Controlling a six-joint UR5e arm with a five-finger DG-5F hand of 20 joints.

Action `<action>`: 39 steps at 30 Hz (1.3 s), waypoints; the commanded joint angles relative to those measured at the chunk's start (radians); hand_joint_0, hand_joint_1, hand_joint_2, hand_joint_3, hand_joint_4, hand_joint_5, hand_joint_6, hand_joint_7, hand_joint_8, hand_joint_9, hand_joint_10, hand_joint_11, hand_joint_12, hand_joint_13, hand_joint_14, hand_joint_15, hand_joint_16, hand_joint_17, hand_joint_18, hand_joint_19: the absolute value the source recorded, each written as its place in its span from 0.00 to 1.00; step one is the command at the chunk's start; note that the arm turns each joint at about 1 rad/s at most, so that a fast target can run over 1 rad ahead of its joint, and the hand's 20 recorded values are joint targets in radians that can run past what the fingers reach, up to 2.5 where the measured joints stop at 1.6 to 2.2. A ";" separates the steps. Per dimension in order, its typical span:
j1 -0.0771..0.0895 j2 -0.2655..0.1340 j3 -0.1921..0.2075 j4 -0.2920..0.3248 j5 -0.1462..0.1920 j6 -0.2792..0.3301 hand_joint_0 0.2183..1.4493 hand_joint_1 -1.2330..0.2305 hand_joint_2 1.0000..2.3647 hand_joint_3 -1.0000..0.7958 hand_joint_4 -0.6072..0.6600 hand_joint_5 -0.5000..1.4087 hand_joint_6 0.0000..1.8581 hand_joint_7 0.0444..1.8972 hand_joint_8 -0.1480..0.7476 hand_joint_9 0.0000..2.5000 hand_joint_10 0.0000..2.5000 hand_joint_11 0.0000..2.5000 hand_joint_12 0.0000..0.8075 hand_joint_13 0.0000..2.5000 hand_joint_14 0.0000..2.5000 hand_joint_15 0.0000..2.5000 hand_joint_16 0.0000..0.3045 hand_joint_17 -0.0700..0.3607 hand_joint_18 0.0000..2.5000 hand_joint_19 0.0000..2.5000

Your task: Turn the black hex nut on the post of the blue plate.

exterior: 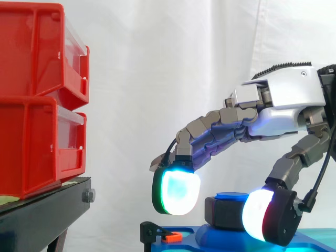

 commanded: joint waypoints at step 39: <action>-0.008 0.000 -0.008 0.006 0.002 -0.023 0.26 0.29 0.00 0.28 0.65 0.15 0.27 0.51 0.42 0.12 0.00 0.00 0.42 0.15 0.00 0.04 0.15 0.39 0.16 0.11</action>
